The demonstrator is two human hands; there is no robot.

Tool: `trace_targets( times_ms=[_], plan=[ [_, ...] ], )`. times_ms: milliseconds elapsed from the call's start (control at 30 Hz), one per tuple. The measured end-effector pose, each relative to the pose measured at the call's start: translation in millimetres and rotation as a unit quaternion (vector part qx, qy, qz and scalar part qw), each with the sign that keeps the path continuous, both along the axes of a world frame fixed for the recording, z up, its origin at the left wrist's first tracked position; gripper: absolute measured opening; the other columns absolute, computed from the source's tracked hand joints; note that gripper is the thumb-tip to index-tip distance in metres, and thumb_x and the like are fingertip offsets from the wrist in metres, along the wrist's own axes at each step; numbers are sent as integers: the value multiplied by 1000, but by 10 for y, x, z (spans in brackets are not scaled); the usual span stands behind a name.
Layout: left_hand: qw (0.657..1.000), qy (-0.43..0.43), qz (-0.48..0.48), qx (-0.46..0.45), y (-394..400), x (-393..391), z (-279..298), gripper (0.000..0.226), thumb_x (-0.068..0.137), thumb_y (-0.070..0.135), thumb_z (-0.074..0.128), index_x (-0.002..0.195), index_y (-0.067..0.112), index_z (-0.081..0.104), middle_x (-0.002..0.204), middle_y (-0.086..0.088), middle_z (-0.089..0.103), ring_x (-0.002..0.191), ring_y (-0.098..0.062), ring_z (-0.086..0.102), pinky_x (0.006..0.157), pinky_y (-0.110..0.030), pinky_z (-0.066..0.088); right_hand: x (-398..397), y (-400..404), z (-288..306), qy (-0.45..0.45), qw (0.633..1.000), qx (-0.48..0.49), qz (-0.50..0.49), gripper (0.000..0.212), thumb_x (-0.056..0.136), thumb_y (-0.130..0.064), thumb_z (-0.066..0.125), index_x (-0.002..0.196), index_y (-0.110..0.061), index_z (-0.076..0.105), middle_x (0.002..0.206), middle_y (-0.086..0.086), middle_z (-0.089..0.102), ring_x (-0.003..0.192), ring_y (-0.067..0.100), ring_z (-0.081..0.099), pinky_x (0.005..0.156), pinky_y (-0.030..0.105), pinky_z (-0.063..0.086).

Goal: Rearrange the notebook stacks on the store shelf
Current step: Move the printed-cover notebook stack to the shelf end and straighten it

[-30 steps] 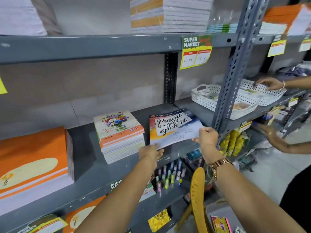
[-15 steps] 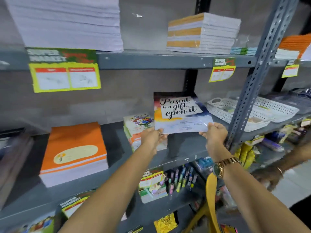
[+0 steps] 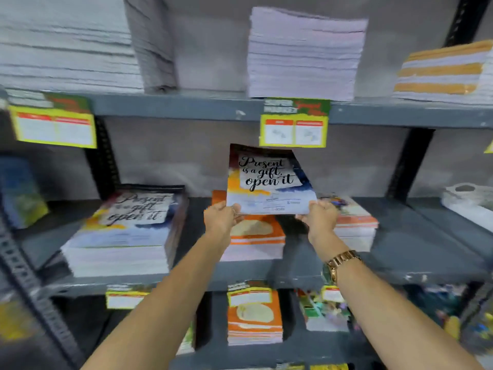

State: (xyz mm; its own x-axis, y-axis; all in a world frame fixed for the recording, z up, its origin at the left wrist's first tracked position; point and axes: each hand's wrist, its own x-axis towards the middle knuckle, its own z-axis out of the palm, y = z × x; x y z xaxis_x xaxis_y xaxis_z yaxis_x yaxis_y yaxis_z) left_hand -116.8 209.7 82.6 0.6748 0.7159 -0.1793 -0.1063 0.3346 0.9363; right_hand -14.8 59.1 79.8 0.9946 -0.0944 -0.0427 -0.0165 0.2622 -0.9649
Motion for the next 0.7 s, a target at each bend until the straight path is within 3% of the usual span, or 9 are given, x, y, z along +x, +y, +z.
trace_targets(
  times_ms=[100, 200, 300, 367, 467, 567, 633, 700],
  plan=[
    [999, 19, 39, 31, 390, -356, 37, 18, 88, -8, 51, 103, -8, 60, 93, -15, 63, 54, -12, 56, 43, -14, 51, -281, 472, -7, 5, 999, -8, 47, 21, 92, 3, 42, 74, -5, 49, 75, 9, 54, 51, 21, 54, 34, 19, 51],
    [995, 28, 82, 42, 736, -727, 51, 19, 90, -8, 48, 106, -5, 57, 99, -14, 62, 61, -15, 56, 49, -15, 53, -543, 907, -63, 3, 996, -32, 88, 15, 92, 0, 42, 80, -4, 51, 79, 11, 57, 47, 22, 58, 37, 20, 51],
    [989, 50, 138, 28, 1080, -1060, 48, 15, 90, -10, 46, 103, -5, 50, 107, -15, 57, 70, -24, 58, 35, -11, 48, -790, 1295, -97, -1, 991, -56, 124, 7, 93, -2, 44, 92, -4, 51, 77, 13, 59, 36, 14, 59, 31, 16, 45],
    [983, 68, 165, 35, 1274, -1224, 26, 19, 90, -8, 46, 107, -8, 53, 106, -15, 56, 66, -22, 57, 35, -10, 47, -917, 1518, -112, -9, 988, -60, 145, 7, 93, -1, 45, 92, -2, 51, 83, 15, 58, 38, 13, 59, 31, 15, 46],
    [974, 93, 194, 71, 1523, -1444, -36, 18, 89, -8, 47, 76, 3, 52, 97, -12, 56, 65, -23, 55, 45, -20, 52, -1125, 1832, -178, -7, 982, -71, 172, 14, 92, -1, 45, 100, 3, 56, 93, 17, 61, 51, 17, 62, 39, 17, 54],
    [964, 121, 216, 101, 1744, -1622, -138, 32, 86, -9, 50, 62, 12, 46, 73, -7, 52, 61, -26, 51, 65, -34, 48, -1299, 2066, -254, 7, 980, -66, 189, 18, 92, 1, 46, 104, 8, 56, 96, 19, 62, 57, 22, 61, 41, 20, 56],
    [959, 138, 219, 112, 1860, -1702, -194, 42, 83, -10, 51, 55, 18, 38, 64, -6, 43, 68, -24, 48, 68, -36, 41, -1397, 2156, -289, 19, 978, -78, 195, 17, 91, 2, 47, 103, 9, 58, 92, 18, 61, 54, 22, 60, 45, 24, 56],
    [950, 165, 230, 129, 1971, -1799, -211, 40, 85, -6, 54, 54, 16, 42, 61, -5, 46, 56, -25, 49, 69, -39, 47, -1492, 2262, -354, 35, 972, -96, 209, 15, 91, 1, 50, 99, 8, 60, 86, 17, 61, 58, 30, 64, 46, 24, 54]
  ],
)
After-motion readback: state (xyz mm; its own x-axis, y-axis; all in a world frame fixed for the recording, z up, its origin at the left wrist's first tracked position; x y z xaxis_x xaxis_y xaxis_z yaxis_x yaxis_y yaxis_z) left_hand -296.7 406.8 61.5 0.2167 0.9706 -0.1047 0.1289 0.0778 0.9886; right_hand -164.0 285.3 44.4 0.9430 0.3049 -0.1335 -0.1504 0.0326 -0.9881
